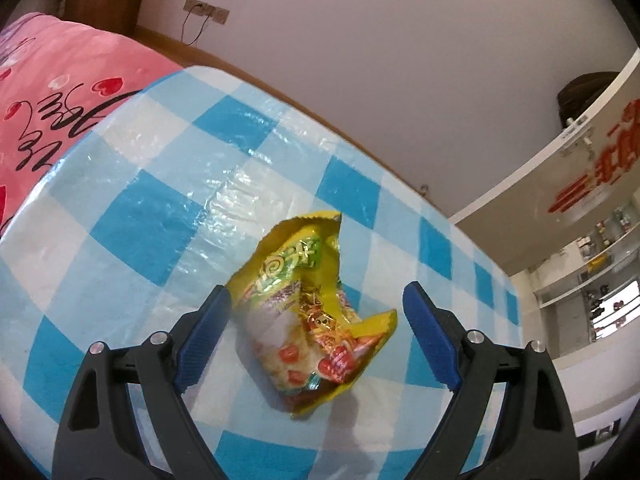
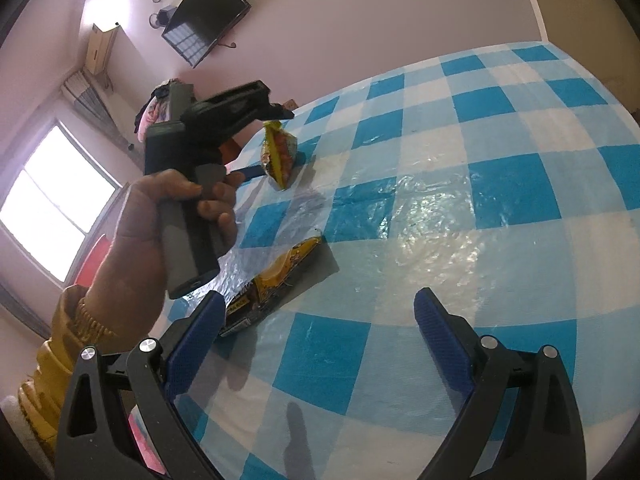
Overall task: Collect trash
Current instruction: 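Grasp the yellow snack bag with the left tool while the right tool grasps the Coffeemix stick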
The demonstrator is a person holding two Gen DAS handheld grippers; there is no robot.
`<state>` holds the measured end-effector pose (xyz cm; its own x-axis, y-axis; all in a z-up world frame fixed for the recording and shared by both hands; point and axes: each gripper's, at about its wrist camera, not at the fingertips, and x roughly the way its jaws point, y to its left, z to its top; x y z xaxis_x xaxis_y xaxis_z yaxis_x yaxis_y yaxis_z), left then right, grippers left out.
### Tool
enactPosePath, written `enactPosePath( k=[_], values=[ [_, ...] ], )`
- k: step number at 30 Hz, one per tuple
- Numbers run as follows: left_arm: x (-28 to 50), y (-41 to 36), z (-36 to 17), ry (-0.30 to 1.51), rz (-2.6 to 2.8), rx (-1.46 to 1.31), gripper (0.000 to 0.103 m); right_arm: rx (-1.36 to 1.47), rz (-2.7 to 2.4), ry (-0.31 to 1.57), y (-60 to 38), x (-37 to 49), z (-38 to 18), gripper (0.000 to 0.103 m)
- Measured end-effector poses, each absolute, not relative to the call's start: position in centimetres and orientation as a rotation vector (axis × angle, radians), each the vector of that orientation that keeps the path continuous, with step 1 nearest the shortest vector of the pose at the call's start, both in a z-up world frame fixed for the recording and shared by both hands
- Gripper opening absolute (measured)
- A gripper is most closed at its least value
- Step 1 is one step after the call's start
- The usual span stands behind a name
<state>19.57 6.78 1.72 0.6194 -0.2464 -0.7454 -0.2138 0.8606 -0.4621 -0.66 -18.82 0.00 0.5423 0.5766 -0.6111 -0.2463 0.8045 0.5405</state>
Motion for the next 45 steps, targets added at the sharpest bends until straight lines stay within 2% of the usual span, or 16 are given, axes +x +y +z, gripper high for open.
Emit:
enactPosePath(
  k=[2, 7, 15, 23, 31, 45],
  values=[
    [19.9, 6.1, 1.9, 0.914, 0.002, -0.514, 0.087, 0.428, 0.508, 0.873, -19.0, -0.5, -0.1, 0.094],
    [19.9, 5.2, 2.0, 0.928, 0.067, -0.412, 0.062, 0.432, 0.517, 0.883, -18.9, -0.6, -0.2, 0.094],
    [18.6, 4.5, 2.0, 0.939, 0.047, -0.306, 0.055, 0.437, 0.522, 0.887, -19.0, -0.4, -0.2, 0.094],
    [14.7, 4.8, 2.0, 0.964, -0.007, -0.207, 0.051, 0.434, 0.507, 0.884, -19.4, -0.5, -0.3, 0.094],
    [6.4, 4.4, 1.8, 0.978, -0.106, -0.065, 0.050, 0.457, 0.464, 0.875, -20.6, -0.5, -0.2, 0.094],
    [-2.7, 2.1, 1.1, 1.032, -0.310, -0.208, 0.050, 0.376, 0.433, 0.859, -19.7, -1.2, -0.2, 0.094]
  ],
)
